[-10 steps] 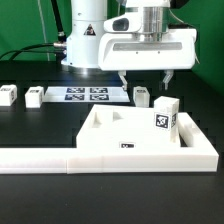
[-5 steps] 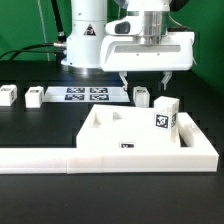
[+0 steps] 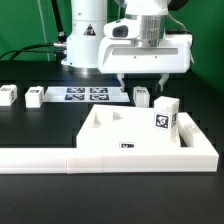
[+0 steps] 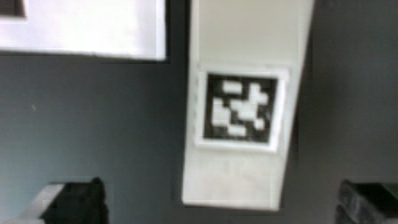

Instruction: Assemble square table

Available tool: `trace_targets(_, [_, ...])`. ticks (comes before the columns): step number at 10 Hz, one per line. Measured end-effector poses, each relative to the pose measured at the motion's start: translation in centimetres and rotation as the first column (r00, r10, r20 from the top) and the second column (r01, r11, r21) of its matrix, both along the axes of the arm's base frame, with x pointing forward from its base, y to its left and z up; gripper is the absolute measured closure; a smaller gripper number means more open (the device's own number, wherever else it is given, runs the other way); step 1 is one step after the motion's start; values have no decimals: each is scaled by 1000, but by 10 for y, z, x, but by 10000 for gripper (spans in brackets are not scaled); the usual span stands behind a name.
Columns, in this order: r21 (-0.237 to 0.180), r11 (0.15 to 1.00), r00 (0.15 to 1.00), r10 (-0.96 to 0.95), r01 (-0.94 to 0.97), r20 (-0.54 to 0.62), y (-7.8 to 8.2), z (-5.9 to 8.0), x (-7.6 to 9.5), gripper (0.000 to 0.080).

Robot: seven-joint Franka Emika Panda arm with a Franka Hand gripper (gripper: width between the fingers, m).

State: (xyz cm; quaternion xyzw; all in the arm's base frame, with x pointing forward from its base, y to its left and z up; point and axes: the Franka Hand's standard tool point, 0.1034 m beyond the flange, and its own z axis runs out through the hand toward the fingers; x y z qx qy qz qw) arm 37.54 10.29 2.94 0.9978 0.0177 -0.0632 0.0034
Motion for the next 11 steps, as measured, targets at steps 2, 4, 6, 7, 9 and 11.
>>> trace_targets(2, [-7, 1000, 992, -21, 20, -128, -3, 1, 3, 150])
trace_targets(4, [-14, 999, 968, -32, 30, -248, -3, 2, -1, 150])
trace_targets(6, [-12, 1000, 935, -19, 16, -353, 1, 1, 2, 150])
trace_targets(7, [4, 1000, 925, 15, -15, -379, 2, -1, 7, 150])
trace_targets(9, [16, 999, 893, 41, -38, -447, 0, -4, 8, 150])
trace_targets(11, [15, 999, 896, 40, -37, -441, 0, -5, 9, 150])
